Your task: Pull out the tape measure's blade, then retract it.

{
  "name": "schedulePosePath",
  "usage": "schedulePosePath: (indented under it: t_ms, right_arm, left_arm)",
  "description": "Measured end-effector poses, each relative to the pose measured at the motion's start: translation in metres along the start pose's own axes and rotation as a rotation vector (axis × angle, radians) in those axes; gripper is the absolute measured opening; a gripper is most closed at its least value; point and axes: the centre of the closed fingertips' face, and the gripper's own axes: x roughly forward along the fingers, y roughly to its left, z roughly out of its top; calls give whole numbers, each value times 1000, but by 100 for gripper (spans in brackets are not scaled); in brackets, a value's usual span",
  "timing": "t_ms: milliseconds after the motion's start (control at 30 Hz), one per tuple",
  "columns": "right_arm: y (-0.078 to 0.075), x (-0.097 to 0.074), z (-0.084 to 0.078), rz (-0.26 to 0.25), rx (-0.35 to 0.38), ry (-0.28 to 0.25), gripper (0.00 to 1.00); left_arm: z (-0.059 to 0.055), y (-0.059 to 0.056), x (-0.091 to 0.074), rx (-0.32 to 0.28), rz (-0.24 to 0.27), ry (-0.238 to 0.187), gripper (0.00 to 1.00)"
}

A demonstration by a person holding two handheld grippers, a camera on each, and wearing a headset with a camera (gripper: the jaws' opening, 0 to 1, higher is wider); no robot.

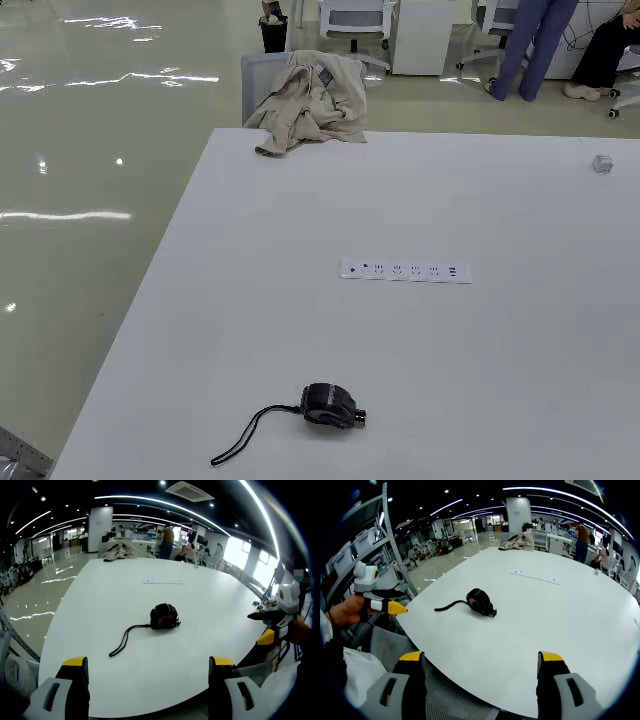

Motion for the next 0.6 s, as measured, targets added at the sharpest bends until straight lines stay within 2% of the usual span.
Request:
schedulePosePath:
  t_ms: [600]
  right_arm:
    - [-2, -1, 1, 2, -6, 3, 95]
  left_arm:
    - [3, -5, 2, 14, -5, 5, 96]
